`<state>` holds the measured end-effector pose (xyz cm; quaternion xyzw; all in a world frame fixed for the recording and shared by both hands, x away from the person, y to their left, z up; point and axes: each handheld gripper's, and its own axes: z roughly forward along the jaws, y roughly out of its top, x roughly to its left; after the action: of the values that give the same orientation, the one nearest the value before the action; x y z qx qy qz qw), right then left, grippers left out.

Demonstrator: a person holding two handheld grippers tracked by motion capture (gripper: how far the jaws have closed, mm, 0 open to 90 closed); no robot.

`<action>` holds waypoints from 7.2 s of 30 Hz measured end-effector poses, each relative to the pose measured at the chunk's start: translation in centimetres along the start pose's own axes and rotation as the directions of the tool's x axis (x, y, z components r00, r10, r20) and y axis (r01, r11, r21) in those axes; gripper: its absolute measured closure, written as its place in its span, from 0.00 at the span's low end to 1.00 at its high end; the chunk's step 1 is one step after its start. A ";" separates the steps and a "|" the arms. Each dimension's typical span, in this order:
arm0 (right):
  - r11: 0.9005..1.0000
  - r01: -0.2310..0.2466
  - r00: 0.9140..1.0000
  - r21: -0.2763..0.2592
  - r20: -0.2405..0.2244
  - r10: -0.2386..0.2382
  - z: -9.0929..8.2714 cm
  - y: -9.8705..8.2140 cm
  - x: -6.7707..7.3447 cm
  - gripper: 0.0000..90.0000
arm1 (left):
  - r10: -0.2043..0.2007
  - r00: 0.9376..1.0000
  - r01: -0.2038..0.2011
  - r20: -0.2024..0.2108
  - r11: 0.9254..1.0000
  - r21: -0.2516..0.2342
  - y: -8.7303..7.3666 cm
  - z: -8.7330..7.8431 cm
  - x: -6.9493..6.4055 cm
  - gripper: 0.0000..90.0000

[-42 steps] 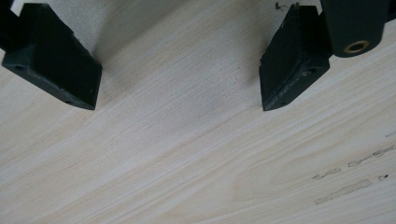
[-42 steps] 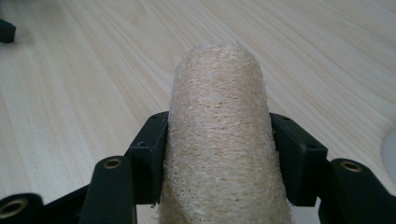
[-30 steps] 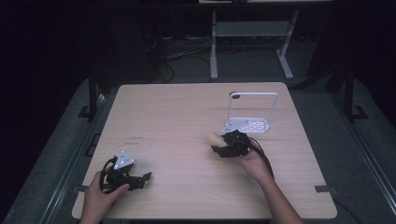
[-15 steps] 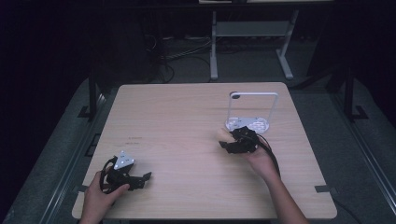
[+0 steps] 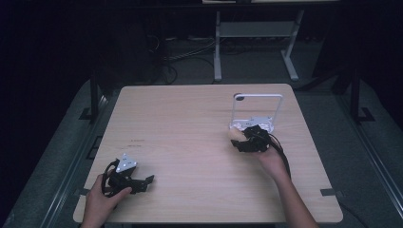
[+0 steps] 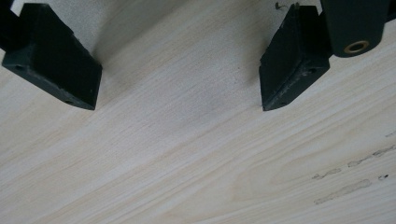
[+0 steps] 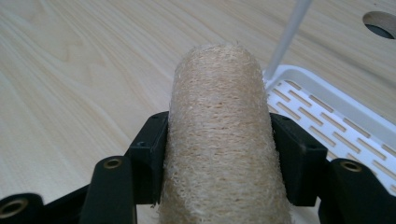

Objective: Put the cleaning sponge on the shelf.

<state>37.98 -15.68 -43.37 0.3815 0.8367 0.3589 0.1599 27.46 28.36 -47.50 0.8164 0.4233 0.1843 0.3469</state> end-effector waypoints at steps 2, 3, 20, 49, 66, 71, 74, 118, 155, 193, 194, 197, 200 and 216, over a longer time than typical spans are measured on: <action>1.000 -0.004 1.000 0.000 0.003 0.004 0.0 -0.1 -0.3 0.47 | -0.001 1.000 0.001 0.001 1.000 0.001 0.0 0.0 0.0 0.14; 1.000 -0.005 1.000 0.000 0.008 0.005 0.0 -0.1 -0.5 0.47 | -0.002 1.000 0.002 0.001 1.000 0.000 0.0 0.0 0.0 0.14; 0.998 -0.060 0.996 0.009 0.070 0.059 1.0 -0.4 -3.4 0.47 | -0.001 1.000 0.001 0.001 1.000 0.001 0.0 0.0 0.0 0.14; 0.993 -0.090 0.989 0.071 0.121 0.081 3.9 0.3 -5.8 0.46 | -0.002 1.000 0.002 0.001 1.000 0.000 0.0 0.0 0.0 0.14; 0.995 -0.101 0.988 0.017 0.122 0.098 1.1 0.5 -5.6 0.44 | -0.002 1.000 0.002 0.000 1.000 0.000 0.0 0.0 0.0 0.14; 0.995 -0.101 0.989 0.001 0.107 0.101 -0.6 0.4 -4.9 0.49 | -0.002 1.000 0.002 0.001 1.000 0.000 0.0 0.0 0.0 0.14; 0.995 -0.094 0.991 -0.015 0.098 0.095 -1.7 0.3 -4.3 0.57 | -0.001 1.000 0.001 0.000 1.000 0.001 0.0 0.0 0.0 0.14; 0.992 -0.090 0.995 0.088 0.055 0.085 0.8 -2.5 -3.3 1.00 | 0.001 1.000 -0.001 0.000 1.000 0.000 0.0 0.0 0.0 0.14; 0.979 -0.195 0.970 0.059 0.158 0.184 0.4 -3.4 -7.0 1.00 | -0.002 1.000 0.002 0.000 1.000 0.000 0.0 0.0 0.0 0.14; 0.988 -0.154 0.984 0.016 0.092 0.152 -2.5 -4.3 -3.5 0.22 | 0.000 1.000 0.000 0.000 1.000 -0.001 0.0 0.0 0.0 0.14; 0.988 -0.154 0.984 0.018 0.089 0.152 -2.6 -4.3 -3.2 0.22 | 0.000 1.000 0.000 0.000 1.000 -0.002 0.0 0.0 0.0 0.14; 0.989 -0.146 0.986 0.012 0.080 0.145 -2.8 -4.5 -2.7 0.20 | 0.000 1.000 0.000 0.000 1.000 -0.001 0.0 0.0 0.0 0.14; 0.991 -0.134 0.988 0.012 0.074 0.133 -3.0 -4.6 -2.0 0.17 | 0.000 1.000 0.000 0.000 1.000 -0.001 0.0 0.0 0.0 0.14; 0.997 -0.072 0.996 0.007 0.043 0.072 -3.9 -6.7 1.2 0.10 | 0.000 1.000 0.000 0.000 1.000 -0.001 0.0 0.0 0.0 0.14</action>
<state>31.52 -19.65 -45.49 0.4197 0.8202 0.3527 0.1633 27.46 28.36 -47.52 0.8163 0.4230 0.1845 0.3474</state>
